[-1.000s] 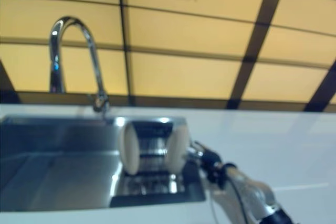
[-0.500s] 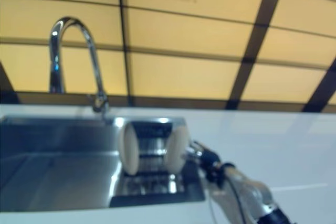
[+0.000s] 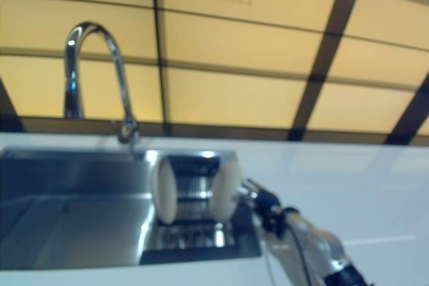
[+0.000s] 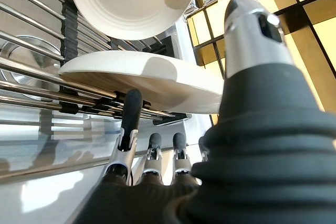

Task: Take plates into dishwasher

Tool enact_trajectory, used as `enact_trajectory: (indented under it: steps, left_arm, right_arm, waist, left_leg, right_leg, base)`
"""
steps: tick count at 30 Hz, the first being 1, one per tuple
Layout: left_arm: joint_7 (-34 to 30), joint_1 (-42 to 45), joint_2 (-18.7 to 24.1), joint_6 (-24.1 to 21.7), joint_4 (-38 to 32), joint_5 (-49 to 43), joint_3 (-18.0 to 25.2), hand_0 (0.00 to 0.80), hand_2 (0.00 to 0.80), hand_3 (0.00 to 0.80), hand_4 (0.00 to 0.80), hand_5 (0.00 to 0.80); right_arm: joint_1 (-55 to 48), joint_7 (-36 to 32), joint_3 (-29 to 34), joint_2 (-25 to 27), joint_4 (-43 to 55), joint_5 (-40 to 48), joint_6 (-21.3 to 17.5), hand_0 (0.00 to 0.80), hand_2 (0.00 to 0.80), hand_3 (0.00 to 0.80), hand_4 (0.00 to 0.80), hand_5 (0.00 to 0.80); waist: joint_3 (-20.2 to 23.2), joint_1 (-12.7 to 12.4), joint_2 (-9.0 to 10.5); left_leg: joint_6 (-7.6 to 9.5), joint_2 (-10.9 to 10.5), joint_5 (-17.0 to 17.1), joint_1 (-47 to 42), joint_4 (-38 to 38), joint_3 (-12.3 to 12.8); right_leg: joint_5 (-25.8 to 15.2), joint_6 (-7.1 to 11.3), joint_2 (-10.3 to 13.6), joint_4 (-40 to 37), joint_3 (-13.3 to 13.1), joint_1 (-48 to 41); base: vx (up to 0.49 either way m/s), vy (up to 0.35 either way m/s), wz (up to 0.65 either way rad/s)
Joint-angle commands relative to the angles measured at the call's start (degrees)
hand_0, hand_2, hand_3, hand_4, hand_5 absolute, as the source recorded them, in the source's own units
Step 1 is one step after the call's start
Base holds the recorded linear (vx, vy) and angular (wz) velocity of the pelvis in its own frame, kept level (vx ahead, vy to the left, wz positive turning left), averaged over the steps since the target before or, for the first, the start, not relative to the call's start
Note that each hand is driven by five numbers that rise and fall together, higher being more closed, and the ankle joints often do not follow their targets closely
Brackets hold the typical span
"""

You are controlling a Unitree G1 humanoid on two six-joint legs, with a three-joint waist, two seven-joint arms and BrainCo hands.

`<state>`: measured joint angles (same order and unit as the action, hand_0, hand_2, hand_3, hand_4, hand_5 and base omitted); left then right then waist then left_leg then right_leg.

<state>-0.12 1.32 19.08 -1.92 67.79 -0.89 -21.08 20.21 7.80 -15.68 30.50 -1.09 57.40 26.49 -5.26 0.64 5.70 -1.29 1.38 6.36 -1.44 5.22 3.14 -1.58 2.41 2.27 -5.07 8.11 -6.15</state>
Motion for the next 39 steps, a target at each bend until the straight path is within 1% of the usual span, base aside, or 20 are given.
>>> enact_trajectory:
  steps: [1,13,20,39]
  left_arm:
    - [-0.24,-5.63,-0.64,-1.18,1.27,-0.03,-1.61,0.0,0.0,0.0,0.0,0.0]
    - [-0.35,-5.62,-0.88,-1.08,1.16,-0.29,-1.8,0.0,0.0,0.0,0.0,0.0]
    - [-0.38,-5.69,-0.9,-0.84,0.9,-0.56,-1.9,0.0,0.0,0.0,0.0,0.0]
    - [-0.39,-5.71,-1.34,-0.52,0.58,-1.05,-2.16,0.0,0.0,0.0,0.0,0.0]
  right_arm:
    - [1.74,-1.02,-2.0,-1.62,-2.89,-0.99,-0.44,0.0,0.0,0.0,0.0,0.0]
    - [1.01,-4.54,-2.37,-2.36,-5.39,-2.97,-1.03,0.0,0.0,0.0,0.0,0.0]
    - [0.51,-6.59,-2.85,-3.05,-6.62,-4.58,-2.0,0.0,0.0,0.0,0.0,0.0]
    - [-1.14,-9.6,-3.1,-4.77,-9.78,-7.21,-4.58,0.0,0.0,0.0,0.0,0.0]
  waist:
    - [-1.13,-1.28,0.51]
    - [-1.04,-1.36,0.33]
    - [-1.05,-1.5,0.35]
    - [-1.15,-1.61,0.0]
  left_leg:
    - [2.3,-3.4,-7.25,-3.95,-0.22,1.91]
    - [2.38,-3.48,-7.26,-3.93,-0.22,1.99]
    - [2.4,-3.54,-7.22,-3.83,-0.22,1.88]
    - [2.56,-3.65,-7.24,-3.87,-0.22,1.72]
  right_leg:
    - [-0.14,2.57,-0.62,2.49,-0.13,1.68]
    - [-0.08,2.6,-0.47,2.46,0.09,1.66]
    - [-0.1,2.63,-0.47,2.37,0.16,1.66]
    - [0.1,2.64,-0.33,2.56,0.43,1.62]
  base:
    - [0.0,0.0,0.0]
    - [0.0,0.0,0.0]
    - [0.0,0.0,0.0]
    - [0.0,0.0,0.0]
